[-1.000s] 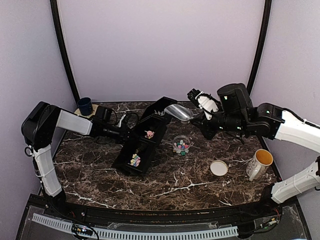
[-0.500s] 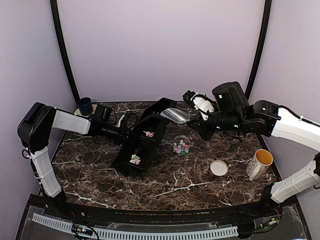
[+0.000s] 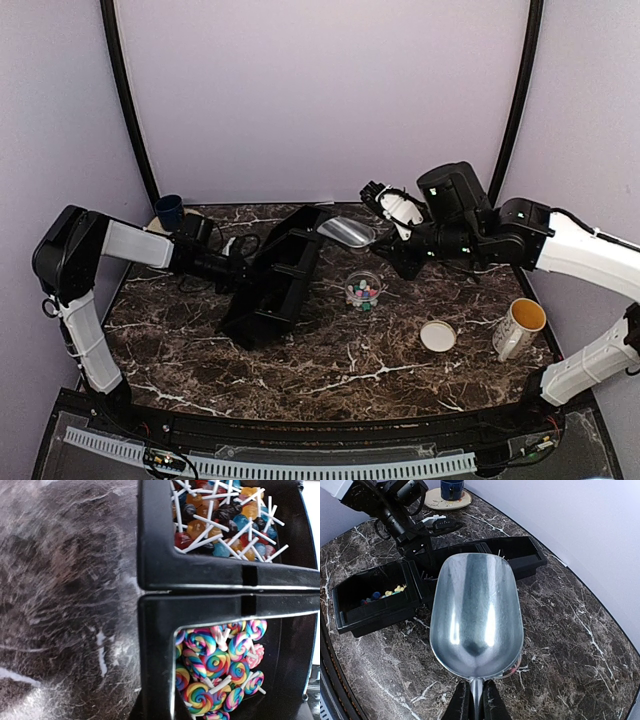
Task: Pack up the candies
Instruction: Adjust the fake candies in the storage box.
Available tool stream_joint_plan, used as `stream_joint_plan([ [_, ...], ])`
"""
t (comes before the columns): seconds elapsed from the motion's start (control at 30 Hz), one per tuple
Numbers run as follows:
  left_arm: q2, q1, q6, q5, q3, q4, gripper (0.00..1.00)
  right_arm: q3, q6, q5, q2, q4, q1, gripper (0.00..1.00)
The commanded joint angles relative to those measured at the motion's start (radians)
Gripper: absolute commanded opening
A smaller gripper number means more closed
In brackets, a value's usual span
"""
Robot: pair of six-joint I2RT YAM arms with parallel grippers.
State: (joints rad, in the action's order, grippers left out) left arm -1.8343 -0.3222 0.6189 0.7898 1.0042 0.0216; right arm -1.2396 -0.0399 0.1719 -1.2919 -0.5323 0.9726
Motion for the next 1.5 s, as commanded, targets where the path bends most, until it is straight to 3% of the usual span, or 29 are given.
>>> stream_joint_plan([
  [0.0, -0.05, 0.005, 0.235, 0.204, -0.097, 0.342, 0.0, -0.041, 0.011, -0.01, -0.011, 0.022, 0.0, 0.0],
  [0.07, -0.095, 0.004, 0.307, 0.225, -0.134, 0.459, 0.0, -0.044, 0.011, -0.007, -0.01, 0.016, 0.003, 0.0],
  [0.13, -0.105, 0.003, 0.318, 0.227, -0.144, 0.473, 0.0, -0.042, 0.011, -0.001, -0.008, 0.014, 0.004, 0.0],
  [0.4, 0.016, 0.002, -0.058, 0.005, 0.037, 0.027, 0.0, -0.054, -0.001, -0.017, -0.027, 0.015, 0.006, 0.0],
  [0.67, 0.088, -0.032, -0.26, -0.259, 0.151, -0.254, 0.0, -0.105, -0.052, -0.055, -0.086, -0.059, 0.023, 0.0],
  [1.47, 0.123, -0.149, -0.4, -0.398, 0.209, -0.372, 0.0, -0.469, -0.122, 0.048, -0.521, -0.469, 0.121, 0.0],
])
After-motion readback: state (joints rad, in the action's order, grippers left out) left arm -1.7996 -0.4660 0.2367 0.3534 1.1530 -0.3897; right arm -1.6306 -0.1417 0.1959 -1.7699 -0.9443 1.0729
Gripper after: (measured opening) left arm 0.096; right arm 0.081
